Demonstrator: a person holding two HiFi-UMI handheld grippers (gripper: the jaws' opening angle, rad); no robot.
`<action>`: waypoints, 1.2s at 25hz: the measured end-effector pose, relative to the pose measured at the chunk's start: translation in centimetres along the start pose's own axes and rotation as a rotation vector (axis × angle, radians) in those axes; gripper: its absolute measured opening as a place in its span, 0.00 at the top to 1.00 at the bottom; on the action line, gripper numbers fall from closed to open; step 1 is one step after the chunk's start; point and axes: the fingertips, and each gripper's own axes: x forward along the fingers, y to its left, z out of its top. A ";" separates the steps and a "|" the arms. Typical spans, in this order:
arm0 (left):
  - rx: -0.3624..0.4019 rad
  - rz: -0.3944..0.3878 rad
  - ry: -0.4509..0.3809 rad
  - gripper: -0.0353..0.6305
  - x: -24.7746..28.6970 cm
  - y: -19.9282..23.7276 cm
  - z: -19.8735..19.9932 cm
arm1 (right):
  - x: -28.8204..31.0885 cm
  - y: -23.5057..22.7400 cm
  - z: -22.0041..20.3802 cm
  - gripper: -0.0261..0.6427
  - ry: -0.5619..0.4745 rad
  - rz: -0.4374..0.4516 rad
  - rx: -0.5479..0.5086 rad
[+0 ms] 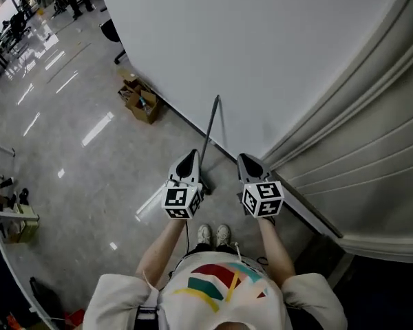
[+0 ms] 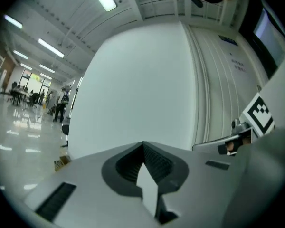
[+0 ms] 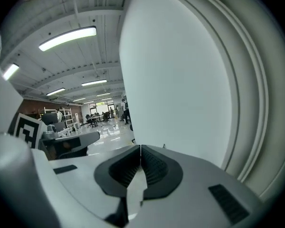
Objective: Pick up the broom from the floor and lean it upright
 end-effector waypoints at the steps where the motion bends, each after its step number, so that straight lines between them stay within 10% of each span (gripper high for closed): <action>1: 0.033 -0.011 -0.008 0.88 -0.1 -0.5 0.8 | -0.3 0.6 0.6 0.94 -0.014 0.006 -0.012; 7: 0.121 -0.064 -0.056 0.88 -2.2 -4.0 2.2 | -2.3 3.5 1.1 0.94 -0.060 0.018 -0.025; 30: 0.075 0.005 -0.090 0.88 -4.4 -2.0 3.0 | -3.2 5.7 3.0 0.94 -0.115 0.054 -0.062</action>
